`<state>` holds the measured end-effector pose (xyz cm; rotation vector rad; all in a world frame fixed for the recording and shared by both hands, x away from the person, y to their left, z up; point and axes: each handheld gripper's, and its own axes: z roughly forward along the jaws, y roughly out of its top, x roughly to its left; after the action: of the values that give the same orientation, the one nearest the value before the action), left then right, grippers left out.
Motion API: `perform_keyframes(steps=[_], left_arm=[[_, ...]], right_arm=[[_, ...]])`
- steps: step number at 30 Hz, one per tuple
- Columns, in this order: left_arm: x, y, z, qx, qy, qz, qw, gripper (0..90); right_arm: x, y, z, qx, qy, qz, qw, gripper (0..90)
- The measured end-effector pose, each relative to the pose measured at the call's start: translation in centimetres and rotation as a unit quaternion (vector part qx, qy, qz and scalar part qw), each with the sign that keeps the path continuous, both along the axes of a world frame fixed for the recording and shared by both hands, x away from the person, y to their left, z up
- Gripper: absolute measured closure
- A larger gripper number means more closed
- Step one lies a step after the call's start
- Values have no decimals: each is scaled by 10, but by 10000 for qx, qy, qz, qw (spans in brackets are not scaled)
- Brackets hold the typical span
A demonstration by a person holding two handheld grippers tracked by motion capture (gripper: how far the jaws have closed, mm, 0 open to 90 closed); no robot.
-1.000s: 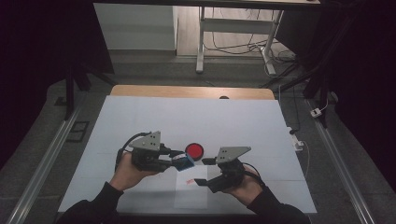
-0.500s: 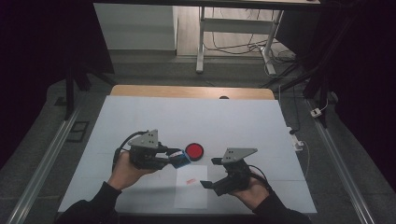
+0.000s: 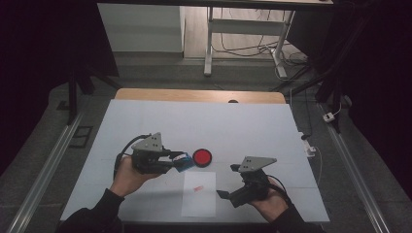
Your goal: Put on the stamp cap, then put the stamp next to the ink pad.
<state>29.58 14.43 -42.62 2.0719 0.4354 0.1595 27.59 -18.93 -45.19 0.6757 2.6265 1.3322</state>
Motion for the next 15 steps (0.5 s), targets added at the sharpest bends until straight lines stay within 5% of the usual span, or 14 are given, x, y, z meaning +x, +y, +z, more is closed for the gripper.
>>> perform_keyframes(steps=[15], left_arm=[[8, 10, -7, 146, 66, 382, 9991, 698]], right_arm=[[-8, -34, -3, -160, -148, -690, 9974, 0]])
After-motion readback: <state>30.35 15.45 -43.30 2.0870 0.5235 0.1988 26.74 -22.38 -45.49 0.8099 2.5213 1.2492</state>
